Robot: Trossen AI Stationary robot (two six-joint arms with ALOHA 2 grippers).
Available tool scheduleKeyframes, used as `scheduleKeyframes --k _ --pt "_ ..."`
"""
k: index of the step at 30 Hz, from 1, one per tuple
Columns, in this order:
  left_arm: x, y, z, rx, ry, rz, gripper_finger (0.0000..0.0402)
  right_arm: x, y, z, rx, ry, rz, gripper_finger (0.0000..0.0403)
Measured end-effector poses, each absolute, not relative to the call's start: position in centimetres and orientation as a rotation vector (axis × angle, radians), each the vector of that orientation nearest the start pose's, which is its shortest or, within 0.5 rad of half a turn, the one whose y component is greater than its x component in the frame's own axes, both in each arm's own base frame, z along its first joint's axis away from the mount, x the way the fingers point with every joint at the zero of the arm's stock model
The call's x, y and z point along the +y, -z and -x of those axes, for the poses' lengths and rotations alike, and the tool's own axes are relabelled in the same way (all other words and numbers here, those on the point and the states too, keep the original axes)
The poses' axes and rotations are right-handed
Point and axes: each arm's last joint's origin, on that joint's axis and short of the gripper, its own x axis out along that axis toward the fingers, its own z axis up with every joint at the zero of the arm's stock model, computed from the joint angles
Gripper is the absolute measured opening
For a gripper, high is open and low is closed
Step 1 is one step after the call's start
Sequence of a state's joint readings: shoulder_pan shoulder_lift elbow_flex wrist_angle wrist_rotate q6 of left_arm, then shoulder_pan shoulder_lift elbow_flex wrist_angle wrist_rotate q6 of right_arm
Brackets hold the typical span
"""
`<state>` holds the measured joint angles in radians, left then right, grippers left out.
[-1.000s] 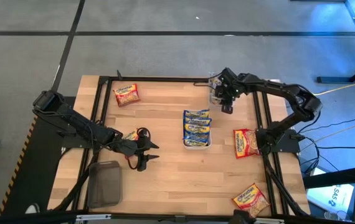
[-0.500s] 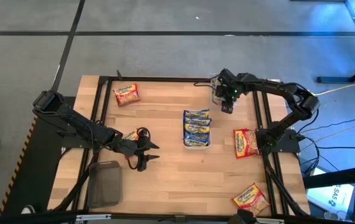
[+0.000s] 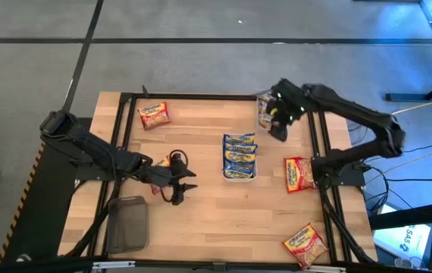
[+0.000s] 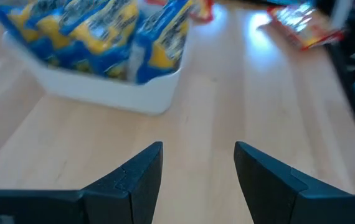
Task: Sort Maruchan noodles
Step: Put the red noodle pack in the black bin
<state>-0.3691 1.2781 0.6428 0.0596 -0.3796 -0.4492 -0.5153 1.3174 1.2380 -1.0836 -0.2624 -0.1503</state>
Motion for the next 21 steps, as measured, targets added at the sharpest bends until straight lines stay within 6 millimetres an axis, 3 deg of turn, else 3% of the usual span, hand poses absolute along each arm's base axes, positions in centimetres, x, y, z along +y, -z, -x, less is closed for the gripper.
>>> scheduleKeyframes --k 5,10,16,21 --pt "-7.1 -21.5 -24.1 0.706 -0.264 0.286 0.0194 -5.3 -30.4 -22.0 0.749 -0.138 -0.235 0.0241" --pt "-6.0 -21.5 -22.9 0.926 -0.4 0.43 0.0194 -0.8 -27.4 -22.4 0.524 -0.261 -0.222 0.0241" --pt "-5.5 -20.4 -21.0 1.115 -0.576 0.634 0.0194 2.6 -24.7 -22.5 0.461 -0.363 -0.259 0.0241" --pt "-5.3 -18.4 -20.0 1.187 -0.64 0.724 0.0194 4.6 -24.3 -22.6 0.419 -0.359 -0.215 0.0241"
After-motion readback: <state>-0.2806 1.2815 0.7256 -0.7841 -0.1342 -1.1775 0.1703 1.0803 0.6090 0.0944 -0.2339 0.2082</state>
